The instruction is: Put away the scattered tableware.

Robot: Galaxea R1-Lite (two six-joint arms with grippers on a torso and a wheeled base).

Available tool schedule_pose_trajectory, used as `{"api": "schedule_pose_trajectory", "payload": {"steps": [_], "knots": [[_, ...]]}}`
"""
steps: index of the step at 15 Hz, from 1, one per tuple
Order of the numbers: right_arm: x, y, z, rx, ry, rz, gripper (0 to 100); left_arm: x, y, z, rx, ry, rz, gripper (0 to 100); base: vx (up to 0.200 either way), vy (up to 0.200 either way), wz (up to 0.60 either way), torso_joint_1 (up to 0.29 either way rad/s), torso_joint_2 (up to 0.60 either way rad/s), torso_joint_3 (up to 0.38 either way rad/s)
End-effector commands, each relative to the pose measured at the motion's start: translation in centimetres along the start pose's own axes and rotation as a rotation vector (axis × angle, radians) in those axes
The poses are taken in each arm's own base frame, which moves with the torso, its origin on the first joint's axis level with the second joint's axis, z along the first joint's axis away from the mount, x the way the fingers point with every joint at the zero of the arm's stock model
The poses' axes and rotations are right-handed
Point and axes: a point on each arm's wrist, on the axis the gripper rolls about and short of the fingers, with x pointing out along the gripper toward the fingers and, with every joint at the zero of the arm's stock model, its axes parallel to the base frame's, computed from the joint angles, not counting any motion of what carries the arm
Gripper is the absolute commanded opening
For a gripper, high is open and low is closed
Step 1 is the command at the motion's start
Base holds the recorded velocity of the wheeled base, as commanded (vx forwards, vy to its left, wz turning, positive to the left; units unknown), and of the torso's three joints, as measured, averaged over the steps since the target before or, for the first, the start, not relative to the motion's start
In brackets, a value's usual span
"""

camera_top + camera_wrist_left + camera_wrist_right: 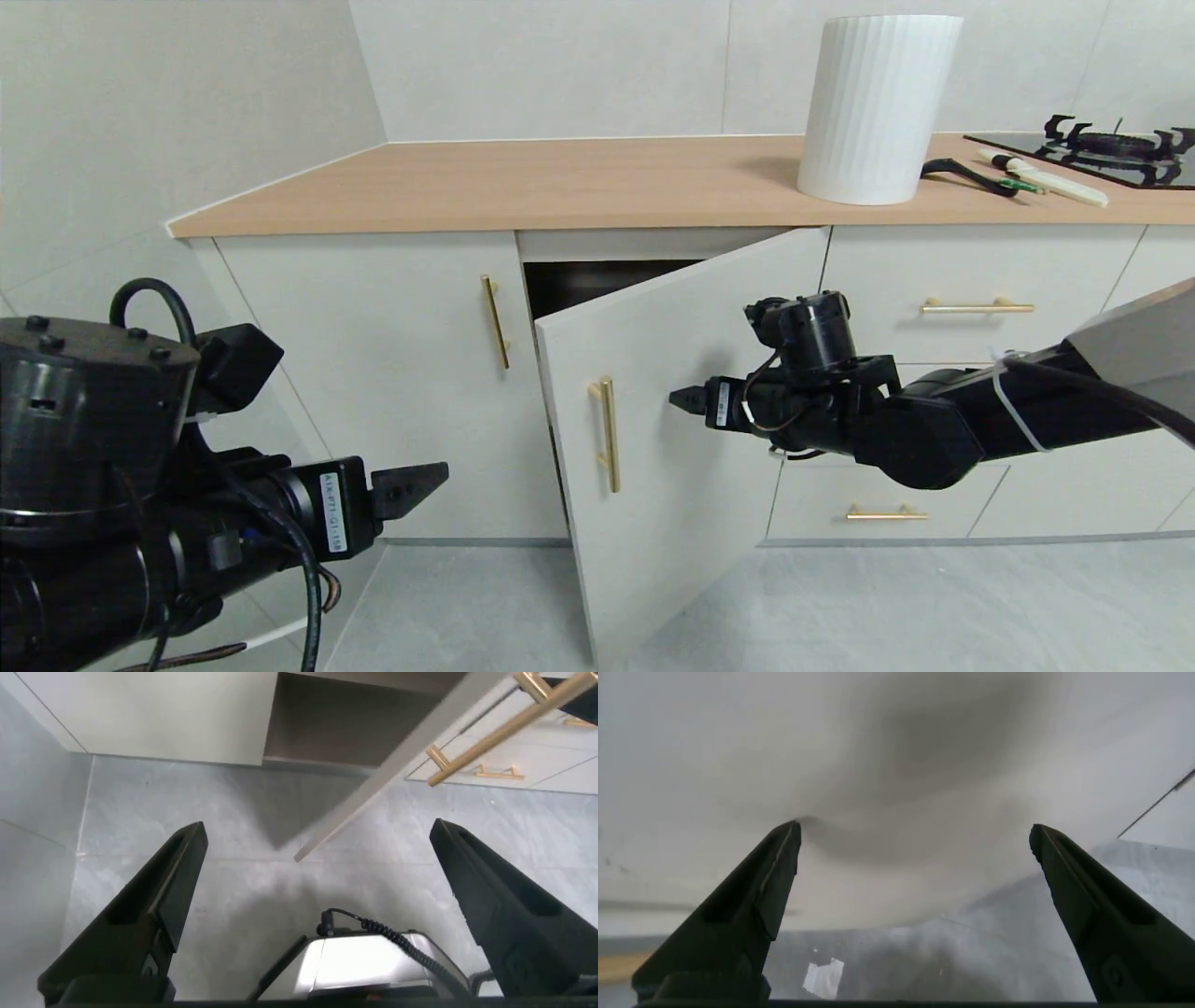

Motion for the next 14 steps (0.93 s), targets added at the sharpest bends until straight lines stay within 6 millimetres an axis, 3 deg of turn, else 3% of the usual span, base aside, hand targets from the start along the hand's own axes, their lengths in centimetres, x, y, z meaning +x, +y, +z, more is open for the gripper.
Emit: {"api": "schedule_pose_trajectory", "payload": {"steps": [1,6,10,14], "knots": [[0.1,0.0,-0.1,0.000,0.001,-0.001,100,-0.1,0.1,0.0,0.017,0.000,0.002,100,0.000,0.000,0.00,0.000,0.00,0.000],[0.6,0.0,-0.2,0.026,-0.013,0.006,100,0.0,0.1,-0.1,0.020,0.003,0.003,100,0.160,0.000,0.00,0.000,0.00,0.003],[0.8,1.9,-0.2,0.118,-0.029,0.045,100,-0.1,0.0,0.0,0.010,-0.009,-0.002,100,0.000,0.000,0.00,0.000,0.00,0.000],[3.4,3.4,-0.4,0.195,-0.113,-0.036,100,0.0,0.0,0.0,0.011,-0.008,-0.001,100,0.000,0.000,0.00,0.000,0.00,0.000]]}}
